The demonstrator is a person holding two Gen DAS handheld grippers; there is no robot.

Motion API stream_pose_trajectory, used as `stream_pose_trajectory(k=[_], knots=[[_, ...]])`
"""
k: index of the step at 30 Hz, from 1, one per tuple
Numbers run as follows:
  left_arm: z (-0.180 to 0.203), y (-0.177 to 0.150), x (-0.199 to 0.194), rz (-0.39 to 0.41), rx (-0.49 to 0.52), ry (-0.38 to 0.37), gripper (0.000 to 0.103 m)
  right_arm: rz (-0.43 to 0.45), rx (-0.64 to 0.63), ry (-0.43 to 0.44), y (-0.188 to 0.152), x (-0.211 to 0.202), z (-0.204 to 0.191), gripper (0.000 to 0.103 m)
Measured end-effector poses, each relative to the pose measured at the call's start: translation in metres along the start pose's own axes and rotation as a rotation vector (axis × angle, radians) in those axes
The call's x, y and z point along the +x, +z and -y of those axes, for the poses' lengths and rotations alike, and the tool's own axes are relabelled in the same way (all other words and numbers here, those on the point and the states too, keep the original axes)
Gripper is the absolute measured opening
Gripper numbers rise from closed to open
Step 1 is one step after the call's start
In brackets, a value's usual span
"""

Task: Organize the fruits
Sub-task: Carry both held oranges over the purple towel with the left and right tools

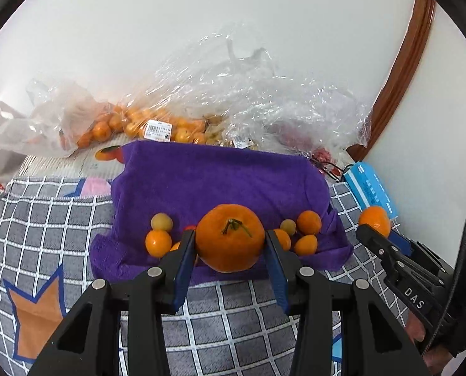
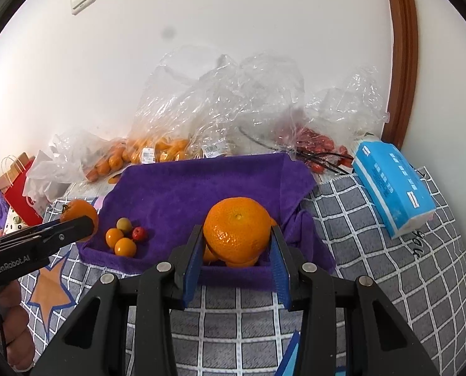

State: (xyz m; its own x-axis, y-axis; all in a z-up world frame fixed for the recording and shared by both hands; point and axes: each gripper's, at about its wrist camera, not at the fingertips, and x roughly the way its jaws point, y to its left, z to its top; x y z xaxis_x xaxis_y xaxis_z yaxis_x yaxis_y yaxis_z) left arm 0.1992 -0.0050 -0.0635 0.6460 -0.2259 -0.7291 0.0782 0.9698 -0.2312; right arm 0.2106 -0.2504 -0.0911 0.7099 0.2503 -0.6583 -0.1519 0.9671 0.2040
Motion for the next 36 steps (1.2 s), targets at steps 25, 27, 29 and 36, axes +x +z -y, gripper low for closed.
stream_pose_trajectory(k=[25, 27, 29, 36], knots=[[-0.002, 0.038, 0.033, 0.008, 0.014, 0.009, 0.041, 0.006, 0.000, -0.018, 0.029, 0.040, 0.022, 0.040], [-0.006, 0.040, 0.036, 0.006, 0.007, 0.011, 0.041, 0.004, -0.004, -0.019, 0.030, 0.044, 0.022, 0.040], [-0.010, 0.042, 0.039, 0.006, -0.001, 0.015, 0.041, -0.002, -0.008, -0.022, 0.032, 0.050, 0.023, 0.040], [-0.023, 0.048, 0.059, -0.012, -0.029, 0.018, 0.041, -0.014, 0.006, -0.021, 0.035, 0.072, 0.031, 0.040]])
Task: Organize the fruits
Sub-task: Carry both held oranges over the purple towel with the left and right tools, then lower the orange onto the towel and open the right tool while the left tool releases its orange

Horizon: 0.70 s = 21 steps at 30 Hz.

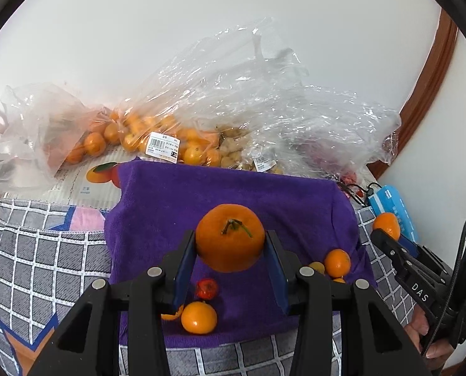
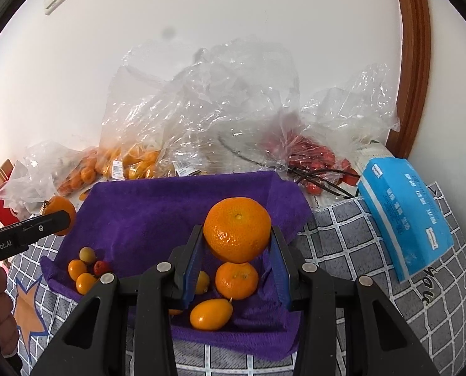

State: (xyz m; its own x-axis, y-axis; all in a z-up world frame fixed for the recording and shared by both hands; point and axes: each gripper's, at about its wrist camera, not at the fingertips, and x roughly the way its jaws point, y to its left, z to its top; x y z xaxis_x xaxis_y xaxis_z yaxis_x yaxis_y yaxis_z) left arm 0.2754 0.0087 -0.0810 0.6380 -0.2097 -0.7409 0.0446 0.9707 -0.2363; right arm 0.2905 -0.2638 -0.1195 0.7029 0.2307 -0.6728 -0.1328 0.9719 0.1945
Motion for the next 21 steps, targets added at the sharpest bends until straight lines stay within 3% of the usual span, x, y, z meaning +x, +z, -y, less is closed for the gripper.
stream_pose_trajectory(k=[21], knots=[[0.017, -0.006, 0.072, -0.113, 0.058, 0.023, 0.041, -0.088, -0.012, 0.028, -0.007, 0.074, 0.012, 0.040]])
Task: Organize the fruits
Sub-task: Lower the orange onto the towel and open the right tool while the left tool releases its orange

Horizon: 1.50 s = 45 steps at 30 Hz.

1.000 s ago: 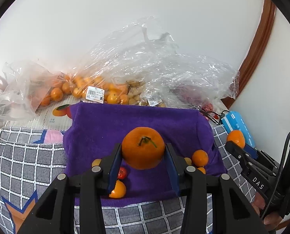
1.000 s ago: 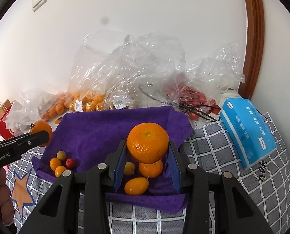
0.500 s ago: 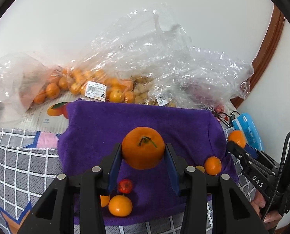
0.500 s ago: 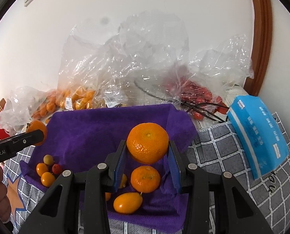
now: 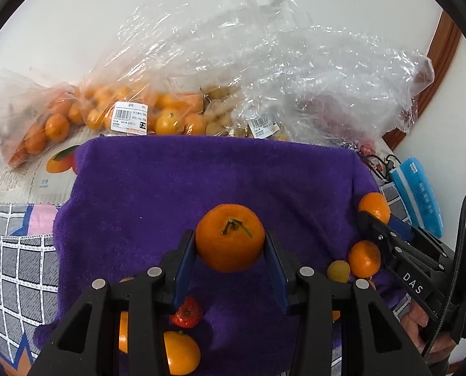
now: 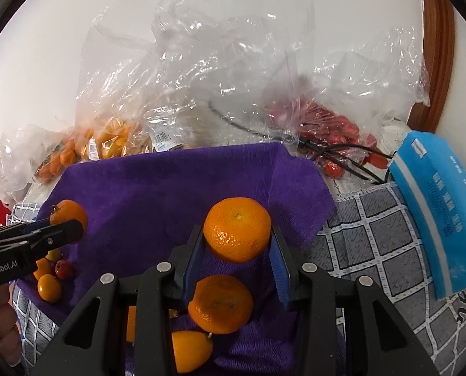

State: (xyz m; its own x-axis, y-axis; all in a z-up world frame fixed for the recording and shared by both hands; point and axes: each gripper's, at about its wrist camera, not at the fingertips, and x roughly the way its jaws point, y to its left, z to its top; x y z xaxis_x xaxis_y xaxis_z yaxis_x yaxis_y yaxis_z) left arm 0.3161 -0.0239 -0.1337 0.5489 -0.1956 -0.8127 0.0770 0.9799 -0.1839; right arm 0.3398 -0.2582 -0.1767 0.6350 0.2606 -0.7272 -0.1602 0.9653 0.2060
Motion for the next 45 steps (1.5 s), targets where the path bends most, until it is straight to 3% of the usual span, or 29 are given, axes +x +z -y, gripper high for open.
stream_pose_trajectory(k=[17, 45], knots=[[0.002, -0.007, 0.025, -0.069, 0.023, 0.022, 0.042, -0.032, -0.074, -0.034, -0.009, 0.020, -0.016, 0.041], [-0.004, -0.009, 0.028, -0.092, 0.014, 0.007, 0.042, -0.037, -0.116, -0.038, -0.017, 0.017, -0.020, 0.041]])
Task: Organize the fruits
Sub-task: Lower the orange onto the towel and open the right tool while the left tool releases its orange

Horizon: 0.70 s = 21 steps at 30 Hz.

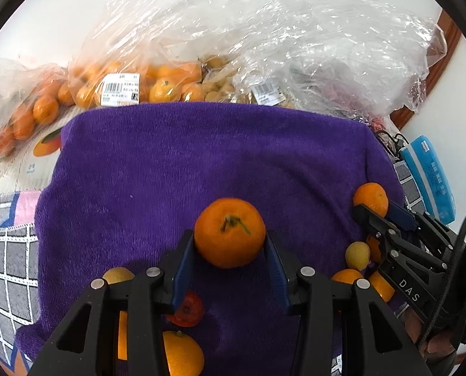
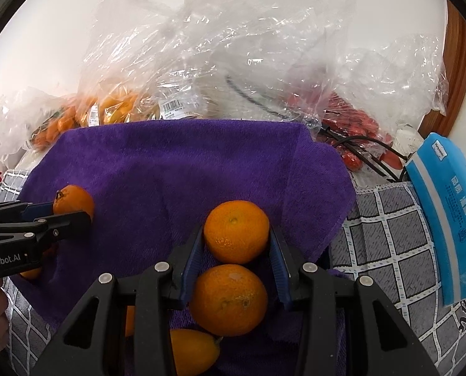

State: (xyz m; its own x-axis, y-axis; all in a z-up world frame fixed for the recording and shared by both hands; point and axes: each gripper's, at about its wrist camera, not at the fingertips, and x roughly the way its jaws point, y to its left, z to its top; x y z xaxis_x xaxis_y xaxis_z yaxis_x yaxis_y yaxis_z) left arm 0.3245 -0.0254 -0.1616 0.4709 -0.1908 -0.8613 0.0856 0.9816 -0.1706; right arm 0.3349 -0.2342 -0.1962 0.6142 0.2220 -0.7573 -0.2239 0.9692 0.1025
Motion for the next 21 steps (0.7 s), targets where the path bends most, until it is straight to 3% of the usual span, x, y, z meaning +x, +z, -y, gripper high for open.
stream_pose_trajectory(k=[4, 15, 21], knots=[[0.003, -0.001, -0.001, 0.006, 0.016, 0.006, 0.043, 0.007, 0.003, 0.004, 0.001, -0.002, 0.000, 0.042], [0.005, 0.000, -0.025, 0.066, 0.035, -0.020, 0.058, 0.033, 0.040, 0.039, 0.009, -0.021, -0.001, 0.048], [0.002, -0.002, -0.039, 0.090, 0.033, -0.018, 0.060, 0.034, 0.028, 0.019, 0.012, -0.036, -0.009, 0.051]])
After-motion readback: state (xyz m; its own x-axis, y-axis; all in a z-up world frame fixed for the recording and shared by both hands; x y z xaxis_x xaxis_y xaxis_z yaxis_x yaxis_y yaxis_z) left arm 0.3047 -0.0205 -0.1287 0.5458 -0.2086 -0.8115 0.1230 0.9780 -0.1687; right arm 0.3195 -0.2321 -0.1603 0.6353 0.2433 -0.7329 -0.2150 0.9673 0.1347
